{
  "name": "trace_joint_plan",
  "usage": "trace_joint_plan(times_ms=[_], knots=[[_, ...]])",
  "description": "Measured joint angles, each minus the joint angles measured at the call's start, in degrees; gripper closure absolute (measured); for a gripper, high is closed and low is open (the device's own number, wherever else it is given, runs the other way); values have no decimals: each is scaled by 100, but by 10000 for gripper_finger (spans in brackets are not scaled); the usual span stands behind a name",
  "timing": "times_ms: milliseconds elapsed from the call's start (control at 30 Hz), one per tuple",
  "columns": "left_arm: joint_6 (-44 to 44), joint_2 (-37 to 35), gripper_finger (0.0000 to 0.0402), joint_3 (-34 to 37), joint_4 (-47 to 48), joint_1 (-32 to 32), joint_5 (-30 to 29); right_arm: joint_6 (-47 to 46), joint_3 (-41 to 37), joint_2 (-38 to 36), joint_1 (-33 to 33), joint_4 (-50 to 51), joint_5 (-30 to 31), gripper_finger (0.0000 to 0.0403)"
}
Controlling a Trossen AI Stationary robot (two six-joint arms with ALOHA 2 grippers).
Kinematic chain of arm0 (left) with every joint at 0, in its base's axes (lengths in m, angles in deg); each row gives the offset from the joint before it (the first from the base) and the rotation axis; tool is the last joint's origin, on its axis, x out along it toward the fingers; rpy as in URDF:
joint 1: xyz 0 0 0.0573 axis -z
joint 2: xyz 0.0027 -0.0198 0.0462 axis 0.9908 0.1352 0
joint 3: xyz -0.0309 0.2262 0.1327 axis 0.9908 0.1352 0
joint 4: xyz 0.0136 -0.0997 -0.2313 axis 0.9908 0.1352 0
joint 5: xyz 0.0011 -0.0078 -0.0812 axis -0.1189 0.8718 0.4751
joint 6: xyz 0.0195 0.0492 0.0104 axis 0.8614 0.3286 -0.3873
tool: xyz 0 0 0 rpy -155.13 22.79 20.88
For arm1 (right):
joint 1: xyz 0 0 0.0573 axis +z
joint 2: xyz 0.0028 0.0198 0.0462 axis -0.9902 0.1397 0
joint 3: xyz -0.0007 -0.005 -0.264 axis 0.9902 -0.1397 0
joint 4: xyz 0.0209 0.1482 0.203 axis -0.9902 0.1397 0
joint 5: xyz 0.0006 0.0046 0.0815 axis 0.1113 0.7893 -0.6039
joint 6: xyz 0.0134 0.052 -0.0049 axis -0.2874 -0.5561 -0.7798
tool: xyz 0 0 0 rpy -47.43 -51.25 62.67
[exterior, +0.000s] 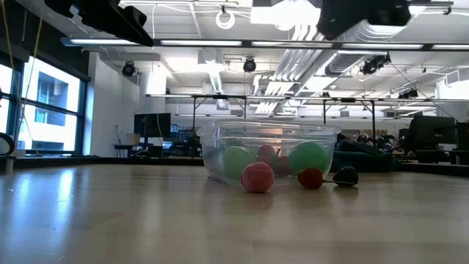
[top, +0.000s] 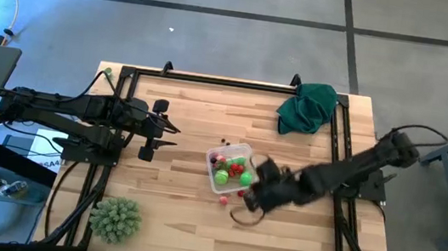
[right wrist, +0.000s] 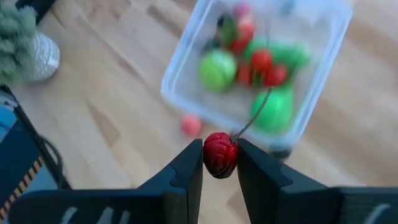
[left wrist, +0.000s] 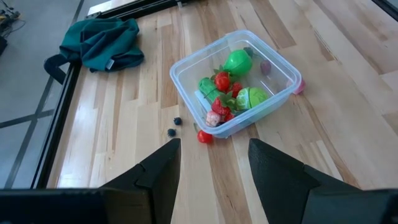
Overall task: Pick and placing Produce into tupperware
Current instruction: Put the red cherry into the transparent container
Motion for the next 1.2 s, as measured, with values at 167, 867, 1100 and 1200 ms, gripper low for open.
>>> trace_joint_plan(times_ms=[167, 867, 1100, 1200], knots=[[2, 0, 222, 0, 0, 1, -1, 1506, 0, -184, -1023, -263, -484, 320], [1, 0, 222, 0, 0, 0, 0, 4014, 0, 1690, -2697, -630, -2021, 320], [2, 0, 222, 0, -2, 1, 0, 4178, 0, 1837, -2728, -784, -2220, 320], [1, 0, 222, 0, -1, 1, 0, 4204, 0, 1837, -2740, -809, -2142, 320]])
